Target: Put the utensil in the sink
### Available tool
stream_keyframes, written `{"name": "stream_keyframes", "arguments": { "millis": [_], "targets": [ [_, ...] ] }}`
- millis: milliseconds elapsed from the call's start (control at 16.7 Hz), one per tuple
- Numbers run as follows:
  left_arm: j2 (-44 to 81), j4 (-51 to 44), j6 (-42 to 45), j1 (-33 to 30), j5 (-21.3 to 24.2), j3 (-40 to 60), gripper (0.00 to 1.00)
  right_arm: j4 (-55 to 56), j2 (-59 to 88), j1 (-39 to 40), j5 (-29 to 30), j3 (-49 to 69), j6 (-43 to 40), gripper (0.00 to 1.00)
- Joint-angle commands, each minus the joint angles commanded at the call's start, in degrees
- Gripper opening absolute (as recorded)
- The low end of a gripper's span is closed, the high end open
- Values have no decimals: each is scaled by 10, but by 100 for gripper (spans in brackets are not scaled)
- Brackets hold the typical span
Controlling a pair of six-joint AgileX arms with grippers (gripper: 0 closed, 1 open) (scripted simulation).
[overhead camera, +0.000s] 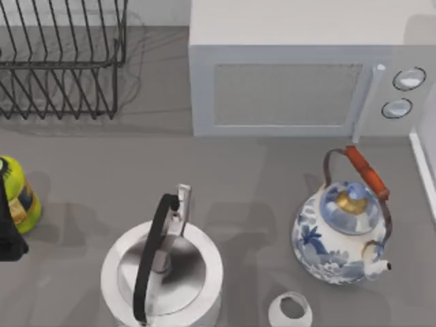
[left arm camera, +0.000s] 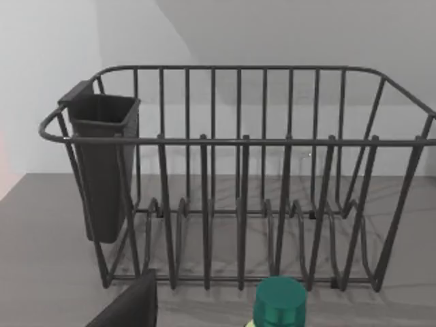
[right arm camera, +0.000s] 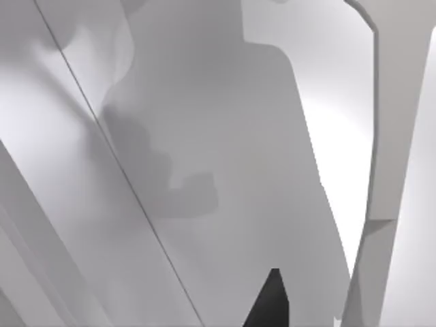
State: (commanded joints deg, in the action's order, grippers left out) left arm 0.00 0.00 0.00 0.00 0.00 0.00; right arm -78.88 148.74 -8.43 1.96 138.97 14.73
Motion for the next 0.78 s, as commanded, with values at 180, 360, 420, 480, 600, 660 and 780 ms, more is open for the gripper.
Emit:
{"name": "stream_keyframes", "arguments": {
  "millis": [180,360,420,480,600,660,780],
  "targets": [
    [0,0,0,0,0,0,100,0,0,0,0,0,0,60],
    [0,0,0,0,0,0,100,0,0,0,0,0,0,83],
    [0,0,0,0,0,0,100,0,0,0,0,0,0,90],
    [0,0,0,0,0,0,100,0,0,0,0,0,0,98],
    [0,0,0,0,0,0,100,0,0,0,0,0,0,100],
    [0,0,0,0,0,0,100,0,0,0,0,0,0,100],
    [0,0,0,0,0,0,100,0,0,0,0,0,0,100]
  ]
}}
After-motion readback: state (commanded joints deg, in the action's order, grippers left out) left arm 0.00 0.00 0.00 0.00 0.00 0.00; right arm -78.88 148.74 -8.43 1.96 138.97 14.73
